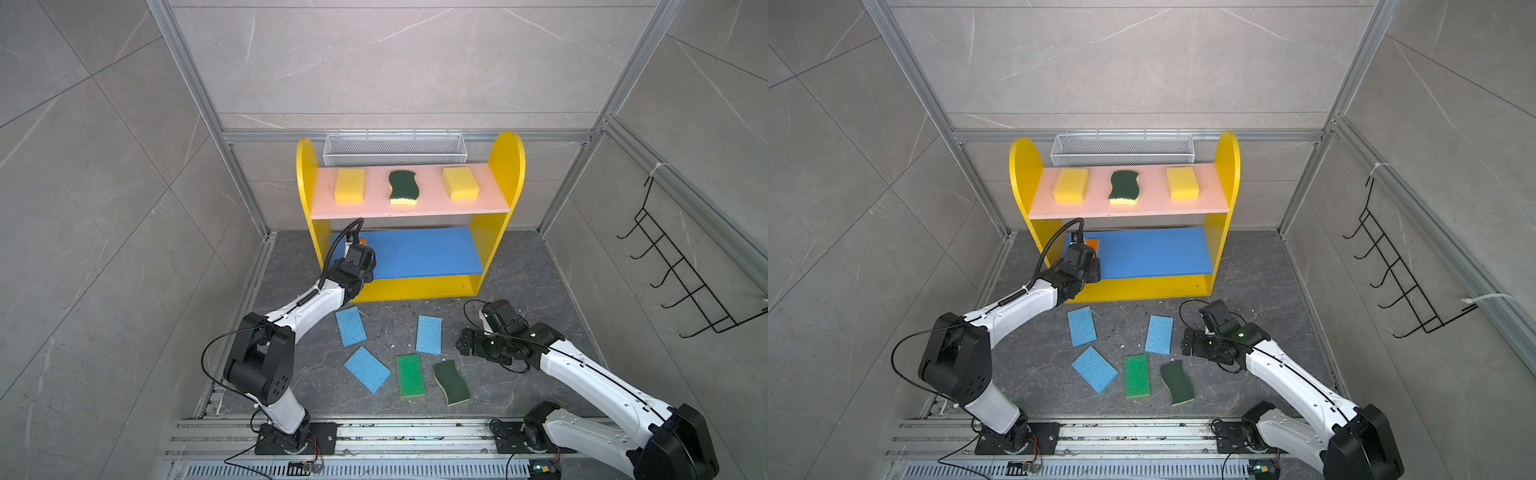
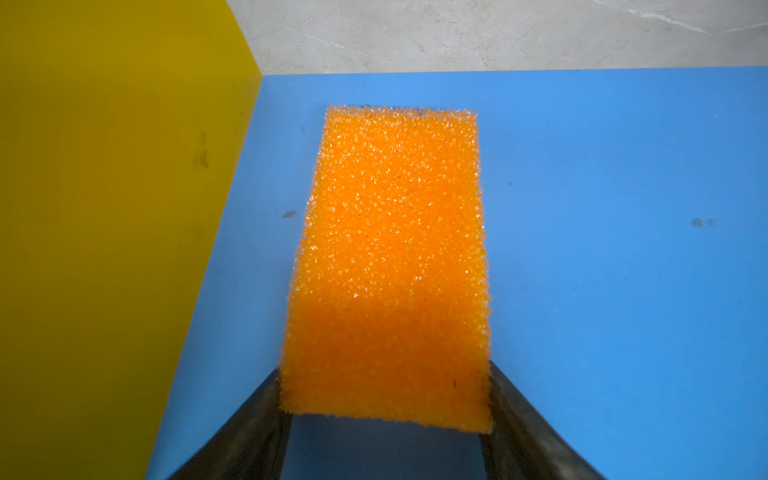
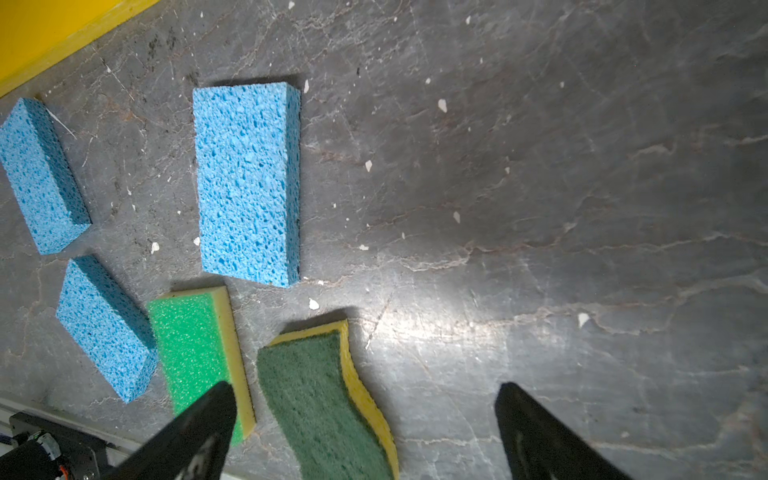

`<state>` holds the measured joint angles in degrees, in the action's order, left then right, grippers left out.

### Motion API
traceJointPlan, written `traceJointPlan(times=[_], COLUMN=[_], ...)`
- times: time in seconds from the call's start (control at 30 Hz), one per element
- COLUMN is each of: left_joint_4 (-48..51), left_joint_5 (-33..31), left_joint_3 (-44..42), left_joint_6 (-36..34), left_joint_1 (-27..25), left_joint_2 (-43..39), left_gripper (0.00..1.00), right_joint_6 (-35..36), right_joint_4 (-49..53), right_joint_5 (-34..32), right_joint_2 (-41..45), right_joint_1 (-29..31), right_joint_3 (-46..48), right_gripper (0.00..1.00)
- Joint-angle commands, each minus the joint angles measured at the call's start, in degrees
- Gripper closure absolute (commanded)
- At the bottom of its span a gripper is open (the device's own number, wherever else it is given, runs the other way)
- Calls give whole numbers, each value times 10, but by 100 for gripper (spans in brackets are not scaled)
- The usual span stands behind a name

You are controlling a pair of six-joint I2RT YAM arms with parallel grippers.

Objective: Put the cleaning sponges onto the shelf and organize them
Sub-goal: 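Lower the orange sponge onto the blue shelf and open the left gripper, then draw the left gripper back while the right gripper grasps the large blue sponge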

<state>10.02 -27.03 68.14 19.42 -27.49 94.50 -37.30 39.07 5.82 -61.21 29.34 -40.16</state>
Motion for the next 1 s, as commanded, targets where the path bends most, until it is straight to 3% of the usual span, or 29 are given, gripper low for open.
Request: traceJointPlan(times=[0.0,0.13,0.27,0.4,0.6,0.97], left_joint_4=[20,20,25,24,54,97], left_joint_5=[-19,-7,-6,14,-21,-70], left_joint_3=[-14,-19,-20,-21,-9,-65], left_joint_6=[13,13,18,4,-8,18], left_joint_1=[4,4,3,0,-20,-71], left_joint_2=[-23,-25,-26,-33,-52,-168], left_gripper=[31,29,20,17,15,13], right_joint_6=[9,6,5,6,1,-15], right_joint_4=[13,14,14,13,5,8], right_joint_5=[-6,-5,-5,-5,-6,-42], right_joint_2=[9,14,18,15,17,-3], right_joint_1=[4,3,4,3,5,20], right_joint_3=[2,3,5,3,6,-6], right_gripper=[1,1,1,1,1,1])
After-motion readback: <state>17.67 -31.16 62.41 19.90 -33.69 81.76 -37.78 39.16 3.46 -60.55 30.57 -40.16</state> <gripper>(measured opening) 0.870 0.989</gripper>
